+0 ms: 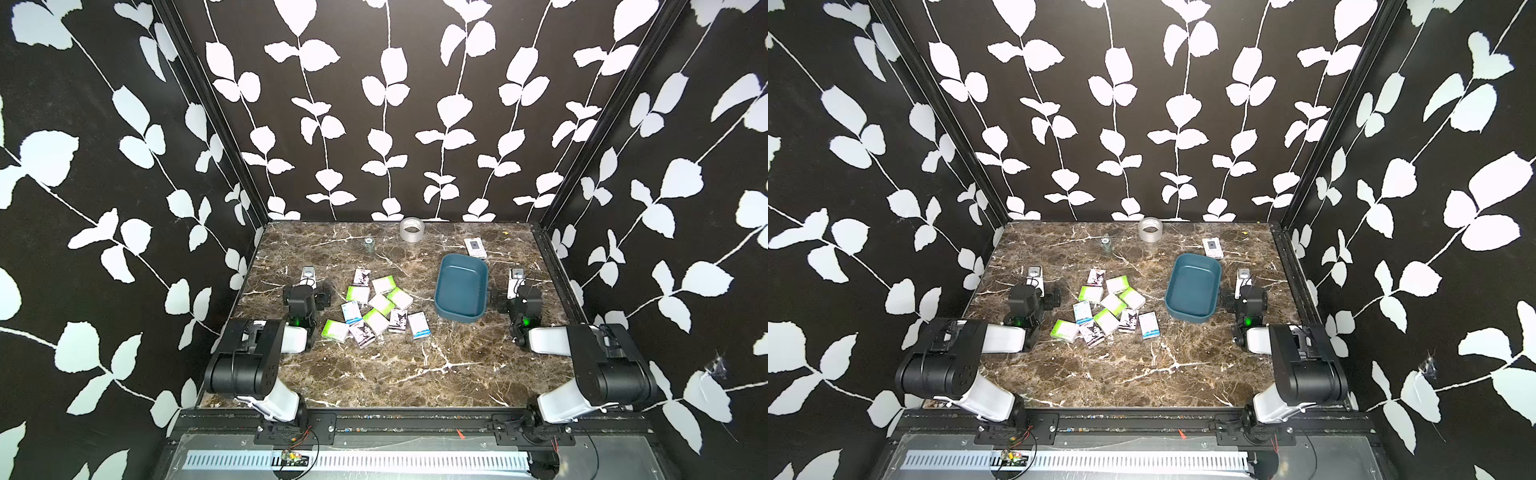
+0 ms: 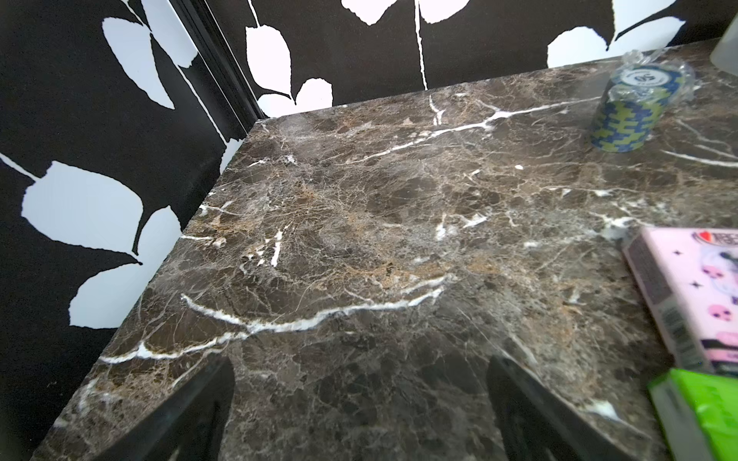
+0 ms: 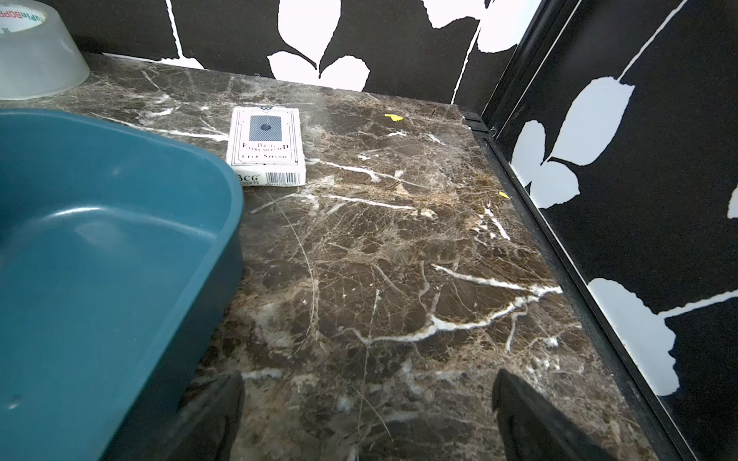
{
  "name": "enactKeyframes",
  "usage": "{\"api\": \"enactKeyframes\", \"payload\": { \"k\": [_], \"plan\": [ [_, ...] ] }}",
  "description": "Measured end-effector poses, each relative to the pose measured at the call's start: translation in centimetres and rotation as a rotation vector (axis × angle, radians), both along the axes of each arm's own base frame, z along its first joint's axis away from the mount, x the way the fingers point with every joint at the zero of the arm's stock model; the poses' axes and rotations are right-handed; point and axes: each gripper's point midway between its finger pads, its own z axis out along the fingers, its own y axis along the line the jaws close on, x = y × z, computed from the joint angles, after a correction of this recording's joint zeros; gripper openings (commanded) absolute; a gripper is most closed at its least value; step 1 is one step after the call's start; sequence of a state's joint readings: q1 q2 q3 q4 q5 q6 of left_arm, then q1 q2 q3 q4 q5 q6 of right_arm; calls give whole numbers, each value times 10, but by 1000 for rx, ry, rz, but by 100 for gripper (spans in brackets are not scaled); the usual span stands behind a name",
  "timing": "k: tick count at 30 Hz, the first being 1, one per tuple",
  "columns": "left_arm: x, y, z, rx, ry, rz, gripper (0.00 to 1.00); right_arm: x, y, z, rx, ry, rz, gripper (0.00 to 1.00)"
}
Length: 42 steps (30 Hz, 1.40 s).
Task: Put the pocket tissues into the storage box
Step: Pick up the pocket tissues from the center of the board.
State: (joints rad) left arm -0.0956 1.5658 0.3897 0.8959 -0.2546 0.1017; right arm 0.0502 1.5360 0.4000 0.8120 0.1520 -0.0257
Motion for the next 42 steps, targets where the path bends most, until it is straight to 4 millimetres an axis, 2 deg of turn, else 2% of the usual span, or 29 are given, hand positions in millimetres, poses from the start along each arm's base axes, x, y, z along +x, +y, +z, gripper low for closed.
{"api": "enactKeyframes", "payload": {
  "k": [17,20,22,23,26,27,29,30,32,33,35,36,38,42],
  "plan": [
    [1,1,0,-13,0,-8,99,0,-1,0,15,0,4,99],
    [2,3,0,-6,43,5,99,-5,-5,3,15,31,-21,99],
    [12,5,16,-6,75,26,99,-4,-10,20,4,45,-48,99],
    [20,5,33,-13,61,31,99,-1,-10,35,-3,33,-56,100],
    [38,0,103,-41,-56,13,99,6,-8,99,-47,-58,-75,99],
    [41,-1,120,-50,-80,10,99,6,-3,118,-53,-84,-69,99],
    [50,-5,153,-76,-102,-4,99,4,14,165,-73,-134,-40,99],
    [53,-8,163,-89,-101,-15,99,4,25,184,-81,-142,-18,100],
    [58,-18,176,-123,-91,-52,99,4,63,221,-93,-139,65,100],
    [59,-22,178,-138,-83,-66,99,4,81,233,-95,-136,105,99],
    [57,-37,175,-175,-58,-108,99,-4,134,245,-91,-109,230,98],
    [56,-43,171,-189,-41,-126,99,-11,156,242,-89,-86,285,98],
    [53,-56,164,-218,-7,-159,99,-32,199,216,-93,9,402,98],
    [52,-76,150,-283,59,-217,99,-71,245,153,-112,235,531,97]
  ]
}}
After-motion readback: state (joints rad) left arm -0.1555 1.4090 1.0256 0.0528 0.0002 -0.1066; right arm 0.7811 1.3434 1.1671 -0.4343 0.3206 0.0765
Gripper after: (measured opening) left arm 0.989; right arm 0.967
